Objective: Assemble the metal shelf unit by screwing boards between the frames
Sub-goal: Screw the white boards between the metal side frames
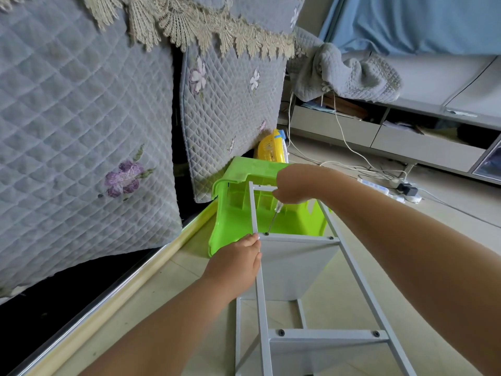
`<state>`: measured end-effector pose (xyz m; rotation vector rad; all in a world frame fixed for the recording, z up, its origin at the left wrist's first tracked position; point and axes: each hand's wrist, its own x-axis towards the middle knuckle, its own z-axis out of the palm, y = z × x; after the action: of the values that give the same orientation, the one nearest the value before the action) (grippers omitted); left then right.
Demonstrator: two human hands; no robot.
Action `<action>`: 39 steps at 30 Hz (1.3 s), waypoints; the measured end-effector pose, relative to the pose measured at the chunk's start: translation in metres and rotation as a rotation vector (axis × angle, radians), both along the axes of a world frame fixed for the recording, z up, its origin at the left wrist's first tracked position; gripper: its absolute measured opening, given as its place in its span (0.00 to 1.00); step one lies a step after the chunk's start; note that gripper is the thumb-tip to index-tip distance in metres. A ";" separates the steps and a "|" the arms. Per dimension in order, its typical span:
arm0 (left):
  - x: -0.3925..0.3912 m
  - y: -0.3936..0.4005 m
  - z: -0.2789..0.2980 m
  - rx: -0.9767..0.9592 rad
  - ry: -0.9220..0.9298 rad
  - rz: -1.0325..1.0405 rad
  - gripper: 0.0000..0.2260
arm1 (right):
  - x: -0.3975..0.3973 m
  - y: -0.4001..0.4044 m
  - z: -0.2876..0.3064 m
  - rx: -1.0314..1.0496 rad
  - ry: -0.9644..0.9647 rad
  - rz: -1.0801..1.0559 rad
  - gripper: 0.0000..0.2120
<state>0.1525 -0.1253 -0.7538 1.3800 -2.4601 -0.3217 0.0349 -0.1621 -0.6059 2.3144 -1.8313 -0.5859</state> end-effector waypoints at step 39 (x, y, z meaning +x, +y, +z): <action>0.001 0.003 0.003 0.013 -0.011 0.017 0.20 | 0.001 -0.004 -0.016 -0.177 -0.125 -0.175 0.08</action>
<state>0.1537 -0.1221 -0.7512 1.4111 -2.4572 -0.3274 0.0354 -0.1661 -0.6221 2.1359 -2.0645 -0.2902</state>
